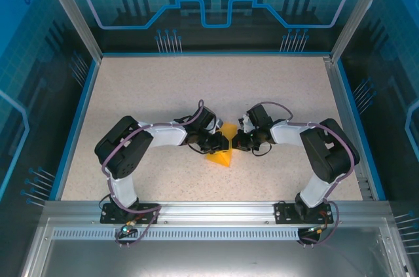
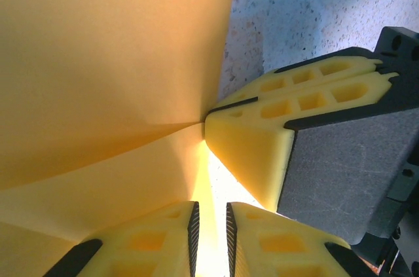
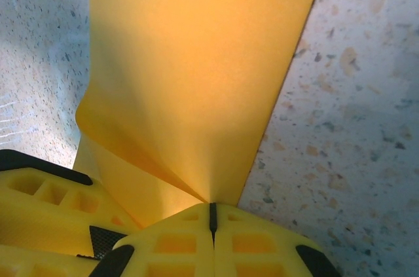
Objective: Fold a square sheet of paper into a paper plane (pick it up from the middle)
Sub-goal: Fold the triangle a second time at the center of the table.
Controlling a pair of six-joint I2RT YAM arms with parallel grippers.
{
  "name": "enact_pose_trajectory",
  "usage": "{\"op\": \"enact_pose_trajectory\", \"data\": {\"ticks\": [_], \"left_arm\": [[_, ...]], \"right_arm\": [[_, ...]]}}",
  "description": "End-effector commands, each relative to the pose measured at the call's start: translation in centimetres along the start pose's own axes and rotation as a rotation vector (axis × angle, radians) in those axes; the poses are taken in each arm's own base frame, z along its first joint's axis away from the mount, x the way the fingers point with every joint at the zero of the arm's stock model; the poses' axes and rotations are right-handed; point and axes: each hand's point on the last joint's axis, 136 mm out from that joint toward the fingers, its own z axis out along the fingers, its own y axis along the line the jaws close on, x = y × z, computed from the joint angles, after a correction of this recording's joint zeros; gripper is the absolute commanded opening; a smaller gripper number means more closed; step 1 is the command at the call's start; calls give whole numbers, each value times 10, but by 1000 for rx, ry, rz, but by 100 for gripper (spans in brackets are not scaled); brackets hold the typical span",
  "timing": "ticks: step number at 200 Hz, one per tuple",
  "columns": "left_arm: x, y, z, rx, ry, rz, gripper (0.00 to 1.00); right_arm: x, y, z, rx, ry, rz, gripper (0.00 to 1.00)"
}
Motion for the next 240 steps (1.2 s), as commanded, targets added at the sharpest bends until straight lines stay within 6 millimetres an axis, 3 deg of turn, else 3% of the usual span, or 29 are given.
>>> {"op": "enact_pose_trajectory", "data": {"ticks": [1, 154, 240], "left_arm": [[8, 8, 5, -10, 44, -10, 22], [7, 7, 6, -10, 50, -8, 22], [8, 10, 8, -21, 56, -15, 22]], "right_arm": [[5, 0, 2, 19, 23, -13, 5], [4, 6, -13, 23, -19, -38, 5], [5, 0, -1, 27, 13, -23, 5]]}}
